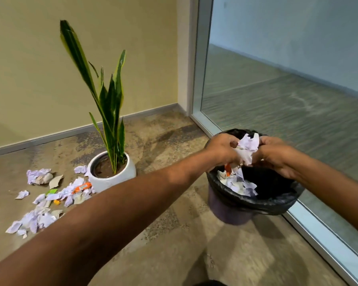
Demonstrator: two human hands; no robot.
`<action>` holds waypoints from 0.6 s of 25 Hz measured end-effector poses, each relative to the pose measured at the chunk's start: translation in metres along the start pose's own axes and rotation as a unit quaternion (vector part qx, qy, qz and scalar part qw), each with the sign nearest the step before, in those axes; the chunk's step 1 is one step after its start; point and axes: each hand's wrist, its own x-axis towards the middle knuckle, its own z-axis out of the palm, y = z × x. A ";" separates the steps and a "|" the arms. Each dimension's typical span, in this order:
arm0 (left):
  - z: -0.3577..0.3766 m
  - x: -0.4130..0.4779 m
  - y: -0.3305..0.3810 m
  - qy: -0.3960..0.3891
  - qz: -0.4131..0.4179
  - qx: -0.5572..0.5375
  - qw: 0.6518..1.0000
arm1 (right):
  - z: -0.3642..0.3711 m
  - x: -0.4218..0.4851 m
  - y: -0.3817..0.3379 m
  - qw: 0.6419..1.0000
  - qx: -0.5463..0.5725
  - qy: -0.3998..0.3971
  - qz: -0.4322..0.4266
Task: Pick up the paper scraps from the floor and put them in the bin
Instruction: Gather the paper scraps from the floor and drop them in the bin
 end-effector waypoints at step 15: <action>-0.111 -0.072 -0.062 0.037 -0.006 -0.103 0.994 | 0.112 0.006 -0.042 0.987 -0.113 -0.028 -0.113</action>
